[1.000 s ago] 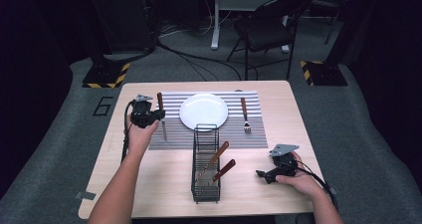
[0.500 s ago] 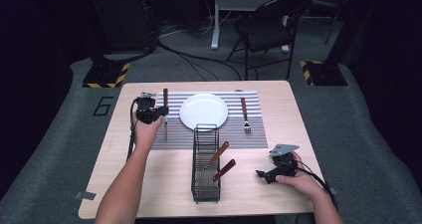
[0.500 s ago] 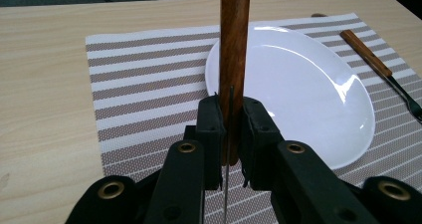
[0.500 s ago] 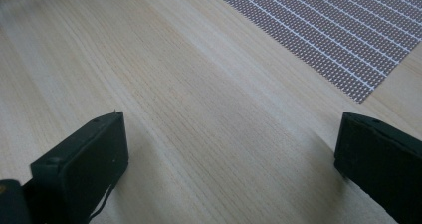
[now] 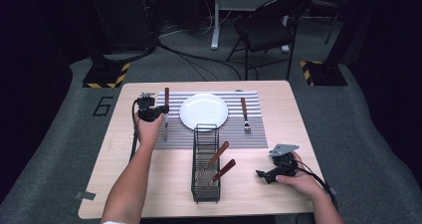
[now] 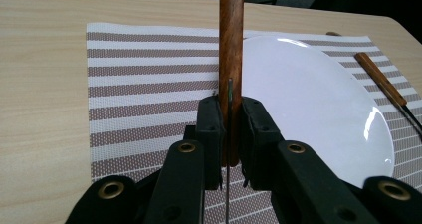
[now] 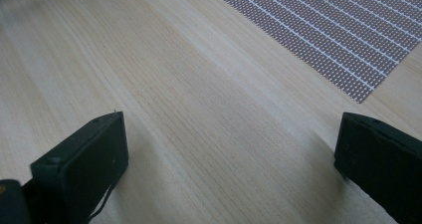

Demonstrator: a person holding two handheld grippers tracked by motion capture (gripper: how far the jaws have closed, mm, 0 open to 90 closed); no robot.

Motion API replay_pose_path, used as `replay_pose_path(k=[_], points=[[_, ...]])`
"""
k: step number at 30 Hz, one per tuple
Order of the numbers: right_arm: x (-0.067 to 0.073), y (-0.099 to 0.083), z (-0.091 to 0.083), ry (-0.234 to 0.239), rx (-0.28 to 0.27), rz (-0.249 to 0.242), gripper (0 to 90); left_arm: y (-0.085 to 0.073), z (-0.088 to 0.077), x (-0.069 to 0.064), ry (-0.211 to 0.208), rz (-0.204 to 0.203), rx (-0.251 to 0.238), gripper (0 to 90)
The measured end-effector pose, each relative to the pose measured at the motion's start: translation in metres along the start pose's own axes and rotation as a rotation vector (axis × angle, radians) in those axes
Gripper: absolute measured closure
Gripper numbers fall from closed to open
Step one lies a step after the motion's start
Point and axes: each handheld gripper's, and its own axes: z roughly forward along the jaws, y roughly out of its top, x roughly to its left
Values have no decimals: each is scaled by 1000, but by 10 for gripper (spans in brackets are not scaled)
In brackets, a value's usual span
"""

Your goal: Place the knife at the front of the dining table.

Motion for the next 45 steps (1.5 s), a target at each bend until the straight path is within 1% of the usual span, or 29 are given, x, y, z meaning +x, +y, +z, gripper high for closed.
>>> replay_pose_path(k=[1,3,9,15,18,20,23,25,27,31,32,33,36,37,38,40,41,42,43,45], points=[[0,0,0,0,0,0,0,-1,1,1,-5,-10,-3,801],[0,0,0,1,0,2,0,-2,4,3,0,-26,-11,801],[0,0,0,0,0,0,0,-3,9,4,17,-33,-6,800],[0,0,0,2,0,2,0,-5,15,10,13,-84,-6,800],[0,0,0,2,0,2,0,-7,20,12,17,-102,-12,800],[0,0,0,0,0,0,0,-8,23,12,15,-109,-8,801],[0,0,0,0,0,0,0,-9,26,13,21,-105,-7,800],[0,0,0,0,0,0,0,-10,30,15,22,-126,-4,801],[0,0,0,1,0,2,0,-11,32,16,28,-125,0,801],[0,0,0,2,0,1,0,-12,34,19,34,-151,4,799],[0,0,0,3,0,-1,0,-12,34,20,37,-154,0,799],[0,0,0,3,0,-1,0,-12,35,22,38,-149,2,799],[0,0,0,3,0,-1,0,-13,36,23,39,-170,4,799],[0,0,0,2,0,-1,0,-13,37,24,39,-167,4,799],[0,0,0,2,0,-1,0,-13,37,24,39,-167,4,798],[0,0,0,3,0,-2,0,-14,40,25,44,-181,7,798],[0,0,0,3,0,-2,0,-15,41,25,44,-179,7,798],[0,0,0,3,0,-2,0,-15,42,25,42,-185,12,798],[0,0,0,2,0,-4,0,-15,42,24,34,-203,9,800],[0,0,0,2,1,-3,0,-16,44,23,35,-209,7,801]])
